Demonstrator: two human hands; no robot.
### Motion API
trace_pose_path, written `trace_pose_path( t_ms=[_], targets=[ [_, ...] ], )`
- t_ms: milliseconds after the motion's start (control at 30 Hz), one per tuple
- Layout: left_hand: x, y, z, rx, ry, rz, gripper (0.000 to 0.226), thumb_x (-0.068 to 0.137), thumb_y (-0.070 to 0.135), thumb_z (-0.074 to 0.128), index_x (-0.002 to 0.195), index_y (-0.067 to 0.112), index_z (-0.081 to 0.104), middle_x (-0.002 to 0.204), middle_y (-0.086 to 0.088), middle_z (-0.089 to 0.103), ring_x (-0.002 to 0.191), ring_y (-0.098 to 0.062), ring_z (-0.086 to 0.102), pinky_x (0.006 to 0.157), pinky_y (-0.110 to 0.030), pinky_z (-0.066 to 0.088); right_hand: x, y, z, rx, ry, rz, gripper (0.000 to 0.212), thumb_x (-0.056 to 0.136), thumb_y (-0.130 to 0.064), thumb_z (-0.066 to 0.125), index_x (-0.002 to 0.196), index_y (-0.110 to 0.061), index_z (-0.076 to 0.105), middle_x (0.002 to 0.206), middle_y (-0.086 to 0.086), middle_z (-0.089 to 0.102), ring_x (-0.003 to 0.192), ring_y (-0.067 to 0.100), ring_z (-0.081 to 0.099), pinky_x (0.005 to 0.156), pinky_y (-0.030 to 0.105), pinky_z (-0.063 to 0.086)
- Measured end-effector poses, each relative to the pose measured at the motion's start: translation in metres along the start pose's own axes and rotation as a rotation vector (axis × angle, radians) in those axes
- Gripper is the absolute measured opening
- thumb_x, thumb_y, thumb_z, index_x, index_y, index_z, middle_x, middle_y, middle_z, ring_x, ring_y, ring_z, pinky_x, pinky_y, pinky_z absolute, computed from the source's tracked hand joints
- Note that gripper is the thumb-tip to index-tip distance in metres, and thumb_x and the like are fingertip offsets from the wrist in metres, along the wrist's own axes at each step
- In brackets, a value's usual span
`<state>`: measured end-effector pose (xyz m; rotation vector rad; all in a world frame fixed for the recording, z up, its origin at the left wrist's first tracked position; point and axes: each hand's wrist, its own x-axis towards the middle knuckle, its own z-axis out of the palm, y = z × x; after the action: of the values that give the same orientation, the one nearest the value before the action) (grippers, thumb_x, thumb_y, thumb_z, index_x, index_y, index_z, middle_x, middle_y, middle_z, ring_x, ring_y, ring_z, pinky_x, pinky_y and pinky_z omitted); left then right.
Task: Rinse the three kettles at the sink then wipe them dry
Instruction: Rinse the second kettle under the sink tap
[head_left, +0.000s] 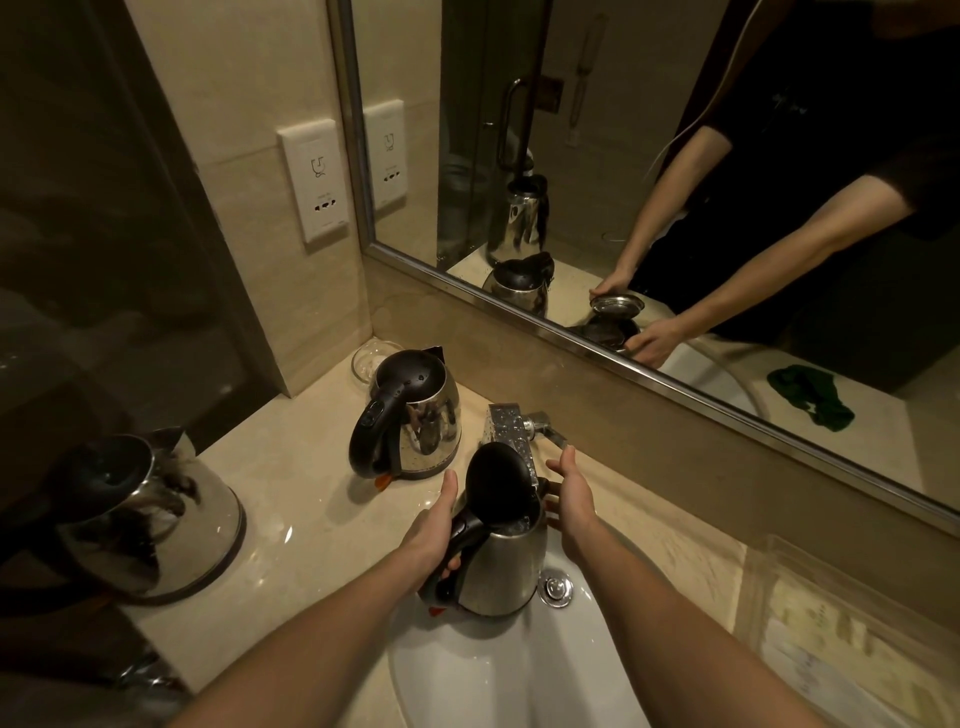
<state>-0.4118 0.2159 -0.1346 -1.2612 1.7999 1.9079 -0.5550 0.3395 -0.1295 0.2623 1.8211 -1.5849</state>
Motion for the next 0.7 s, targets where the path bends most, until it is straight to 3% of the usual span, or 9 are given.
trace_pose_path(
  t_ms=[333, 467, 700],
  targets=[
    [-0.0026, 0.0001, 0.0001, 0.011, 0.002, 0.018, 0.095, 0.079, 0.088, 0.010, 0.079, 0.012, 0.066, 0.048, -0.004, 0.049, 0.044, -0.016, 0.048, 0.052, -0.027, 0.042, 0.0001, 0.0004, 0.0008, -0.010, 0.006, 0.000, 0.069, 0.094, -0.067, 0.027, 0.134, -0.018, 0.053, 0.135, 0.015, 0.052, 0.119, 0.031, 0.050, 0.107, 0.047, 0.036],
    [-0.0027, -0.0001, -0.0004, 0.005, 0.000, 0.035, 0.095, 0.065, 0.093, 0.012, 0.071, 0.013, 0.063, 0.048, -0.005, 0.048, 0.043, -0.017, 0.048, 0.053, -0.028, 0.042, -0.0006, -0.0002, 0.0016, -0.014, 0.013, -0.003, 0.068, 0.093, -0.068, 0.027, 0.133, -0.019, 0.054, 0.135, 0.014, 0.052, 0.115, 0.029, 0.051, 0.101, 0.043, 0.039],
    [-0.0042, 0.0011, -0.0005, -0.002, -0.002, 0.046, 0.091, 0.069, 0.093, 0.012, 0.069, 0.017, 0.062, 0.049, -0.005, 0.049, 0.044, -0.017, 0.048, 0.052, -0.028, 0.041, -0.0005, -0.0011, 0.0024, -0.003, 0.007, -0.005, 0.069, 0.093, -0.068, 0.028, 0.133, -0.019, 0.054, 0.140, 0.015, 0.049, 0.126, 0.033, 0.047, 0.109, 0.051, 0.034]
  ],
)
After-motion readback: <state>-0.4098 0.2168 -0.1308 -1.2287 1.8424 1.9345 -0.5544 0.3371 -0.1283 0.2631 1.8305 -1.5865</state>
